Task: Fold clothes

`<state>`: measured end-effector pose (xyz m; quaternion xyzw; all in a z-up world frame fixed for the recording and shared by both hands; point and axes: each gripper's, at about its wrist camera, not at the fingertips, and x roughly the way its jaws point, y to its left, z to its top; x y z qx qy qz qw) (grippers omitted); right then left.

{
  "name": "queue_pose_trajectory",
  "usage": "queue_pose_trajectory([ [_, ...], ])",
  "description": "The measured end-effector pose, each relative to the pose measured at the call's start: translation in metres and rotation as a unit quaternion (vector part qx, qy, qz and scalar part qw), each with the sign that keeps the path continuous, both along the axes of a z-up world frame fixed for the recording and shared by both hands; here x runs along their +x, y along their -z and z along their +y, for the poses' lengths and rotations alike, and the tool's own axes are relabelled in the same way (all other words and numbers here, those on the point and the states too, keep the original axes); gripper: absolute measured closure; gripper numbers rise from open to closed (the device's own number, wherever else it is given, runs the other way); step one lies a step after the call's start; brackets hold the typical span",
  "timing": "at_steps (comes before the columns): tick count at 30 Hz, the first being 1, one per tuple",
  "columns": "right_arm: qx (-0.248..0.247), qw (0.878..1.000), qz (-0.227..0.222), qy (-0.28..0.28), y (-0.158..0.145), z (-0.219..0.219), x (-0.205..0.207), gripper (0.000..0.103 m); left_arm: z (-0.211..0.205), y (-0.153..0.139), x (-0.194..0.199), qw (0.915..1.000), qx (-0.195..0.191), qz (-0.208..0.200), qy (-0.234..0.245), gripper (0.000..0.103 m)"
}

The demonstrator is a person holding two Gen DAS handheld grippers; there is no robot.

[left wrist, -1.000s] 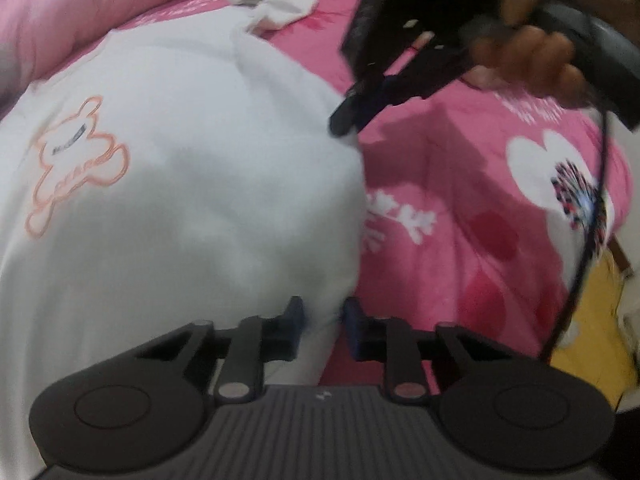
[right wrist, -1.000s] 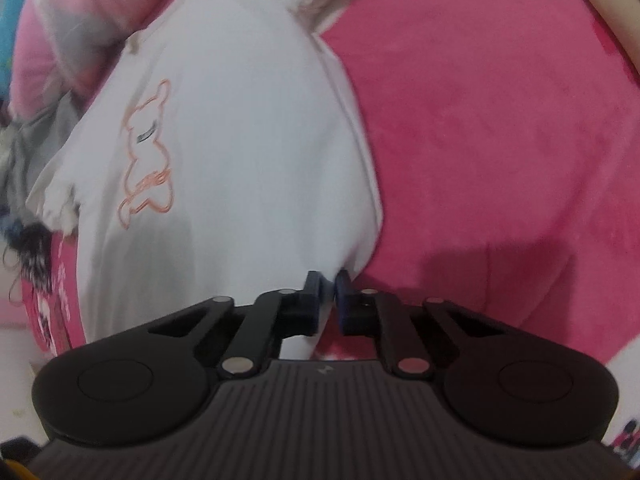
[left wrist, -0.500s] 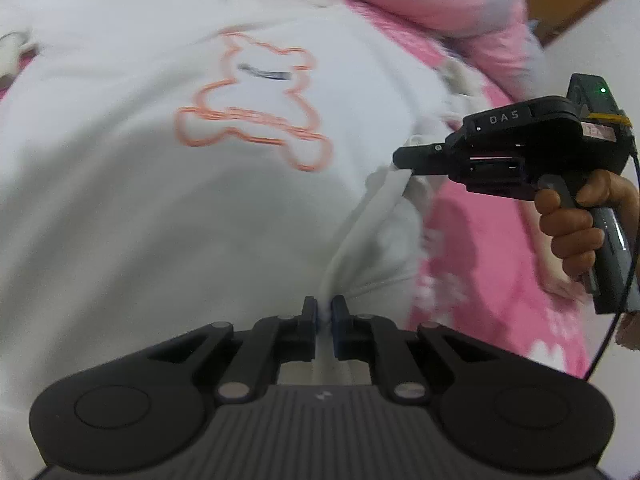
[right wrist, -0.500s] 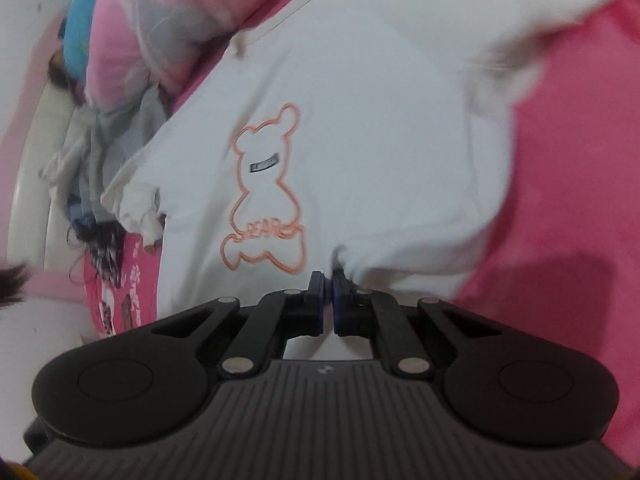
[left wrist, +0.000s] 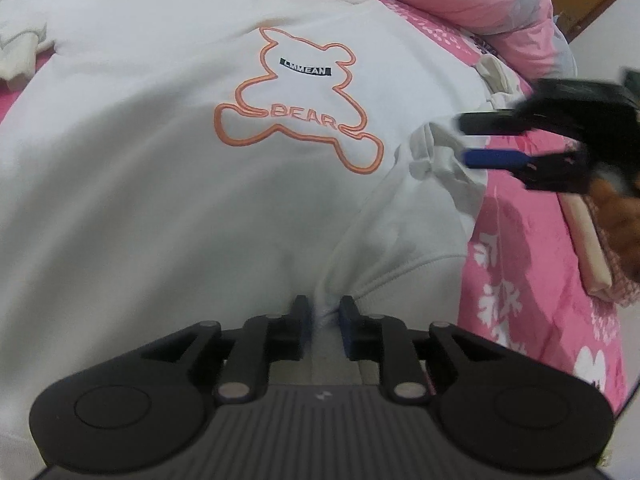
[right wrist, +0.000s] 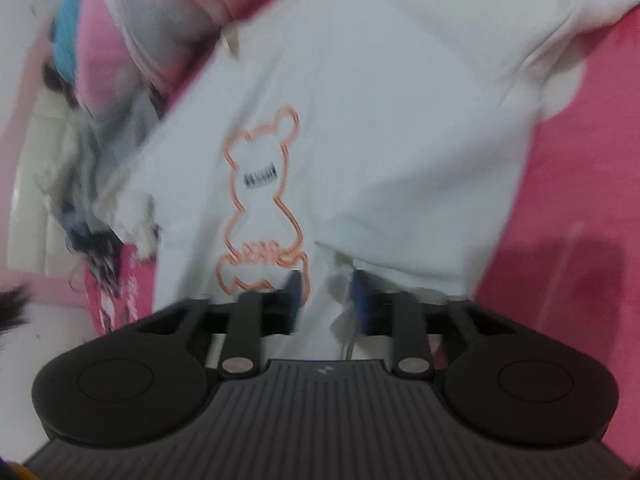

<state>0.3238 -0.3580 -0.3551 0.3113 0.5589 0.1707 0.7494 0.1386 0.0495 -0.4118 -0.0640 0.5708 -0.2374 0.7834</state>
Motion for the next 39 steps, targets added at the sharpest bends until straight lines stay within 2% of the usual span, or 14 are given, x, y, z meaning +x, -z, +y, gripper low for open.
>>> queue_pose_trajectory([
  [2, 0.015, 1.000, 0.000, 0.002, -0.005, -0.009, -0.014, 0.062, 0.000, 0.002, 0.002, 1.0000, -0.004, 0.003, 0.001, 0.079],
  [7, 0.044, 0.998, 0.037, -0.026, 0.010, -0.010, -0.041, 0.062, 0.000, 0.003, 0.003, 1.0000, -0.006, 0.004, 0.006, 0.078],
  [15, 0.066, 0.997, 0.028, -0.011, 0.027, -0.001, -0.030, 0.063, 0.001, 0.003, 0.003, 0.9999, -0.009, 0.003, 0.010, 0.077],
  [23, 0.090, 0.993, 0.080, -0.005, 0.042, -0.008, -0.055, 0.066, 0.003, 0.006, 0.004, 0.9998, -0.018, 0.008, 0.005, 0.077],
  [25, 0.095, 0.991, 0.089, -0.016, 0.045, -0.005, -0.062, 0.071, 0.004, 0.006, 0.004, 0.9997, -0.022, 0.009, 0.003, 0.077],
  [30, 0.098, 0.990, 0.092, -0.030, 0.054, 0.002, -0.066, 0.075, 0.007, 0.008, 0.005, 0.9994, -0.031, 0.013, -0.004, 0.077],
  [32, 0.101, 0.990, 0.095, -0.033, 0.057, 0.003, -0.068, 0.080, 0.009, 0.009, 0.005, 0.9992, -0.035, 0.015, -0.007, 0.077],
  [34, 0.100, 0.990, 0.092, -0.043, 0.054, 0.003, -0.070, 0.090, 0.010, 0.009, 0.006, 0.9990, -0.039, 0.018, -0.010, 0.077],
  [39, 0.092, 0.992, 0.063, -0.063, 0.036, 0.001, -0.077, 0.099, 0.011, 0.009, 0.006, 0.9986, -0.047, 0.023, -0.012, 0.073],
])
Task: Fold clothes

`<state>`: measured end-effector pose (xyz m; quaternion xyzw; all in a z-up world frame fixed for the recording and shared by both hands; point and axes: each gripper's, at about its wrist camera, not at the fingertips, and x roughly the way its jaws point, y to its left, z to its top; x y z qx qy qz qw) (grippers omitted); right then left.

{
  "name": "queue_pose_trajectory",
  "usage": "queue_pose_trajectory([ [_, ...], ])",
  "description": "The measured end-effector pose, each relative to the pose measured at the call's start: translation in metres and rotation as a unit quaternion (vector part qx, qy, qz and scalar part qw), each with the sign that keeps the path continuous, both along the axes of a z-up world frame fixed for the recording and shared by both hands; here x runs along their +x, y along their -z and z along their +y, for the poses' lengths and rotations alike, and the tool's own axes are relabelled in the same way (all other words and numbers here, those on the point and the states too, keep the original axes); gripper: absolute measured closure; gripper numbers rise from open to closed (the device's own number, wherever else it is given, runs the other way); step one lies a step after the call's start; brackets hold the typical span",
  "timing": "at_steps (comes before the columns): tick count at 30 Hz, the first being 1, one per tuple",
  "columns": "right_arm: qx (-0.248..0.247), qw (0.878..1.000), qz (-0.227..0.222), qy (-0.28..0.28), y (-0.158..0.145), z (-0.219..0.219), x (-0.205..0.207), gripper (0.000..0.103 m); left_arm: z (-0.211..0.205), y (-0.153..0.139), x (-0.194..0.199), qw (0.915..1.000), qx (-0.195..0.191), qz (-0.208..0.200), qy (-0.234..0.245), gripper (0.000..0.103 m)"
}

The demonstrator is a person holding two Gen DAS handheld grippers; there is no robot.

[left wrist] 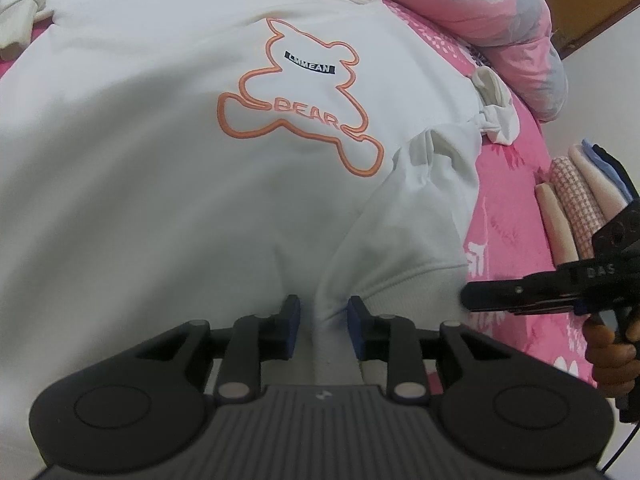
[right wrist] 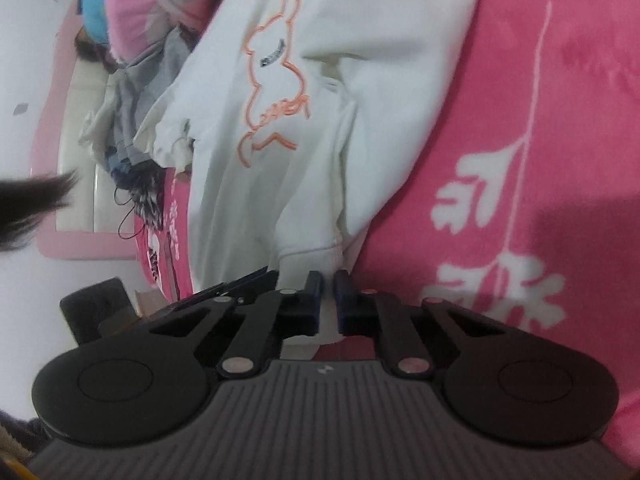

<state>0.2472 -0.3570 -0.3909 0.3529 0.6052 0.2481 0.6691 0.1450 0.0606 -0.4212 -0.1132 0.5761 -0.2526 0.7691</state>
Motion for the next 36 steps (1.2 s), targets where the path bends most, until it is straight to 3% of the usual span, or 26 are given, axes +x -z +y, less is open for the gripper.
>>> queue_pose_trajectory([
  [6, 0.010, 1.000, -0.025, -0.002, -0.015, -0.003, -0.004, 0.100, -0.005, -0.007, 0.000, 0.9999, 0.010, -0.001, 0.007, 0.066],
  [8, 0.012, 0.999, -0.030, 0.002, -0.019, -0.004, -0.007, 0.101, -0.008, -0.012, -0.002, 0.9997, 0.018, -0.006, 0.013, 0.053],
  [11, 0.012, 0.999, -0.039, 0.012, -0.028, -0.007, -0.016, 0.101, -0.011, -0.016, -0.006, 0.9994, 0.018, -0.008, 0.030, 0.045],
  [21, -0.023, 0.996, -0.055, 0.071, -0.064, -0.031, -0.063, 0.101, -0.026, -0.026, -0.023, 0.9925, -0.023, 0.015, 0.119, 0.040],
  [28, -0.064, 0.988, -0.058, 0.128, -0.090, -0.051, -0.104, 0.101, -0.050, -0.028, -0.044, 0.9776, -0.044, 0.021, 0.205, 0.040],
  [36, -0.115, 0.979, -0.025, 0.165, -0.085, -0.070, -0.149, 0.102, -0.073, -0.023, -0.072, 0.9559, -0.014, 0.005, 0.293, 0.038],
])
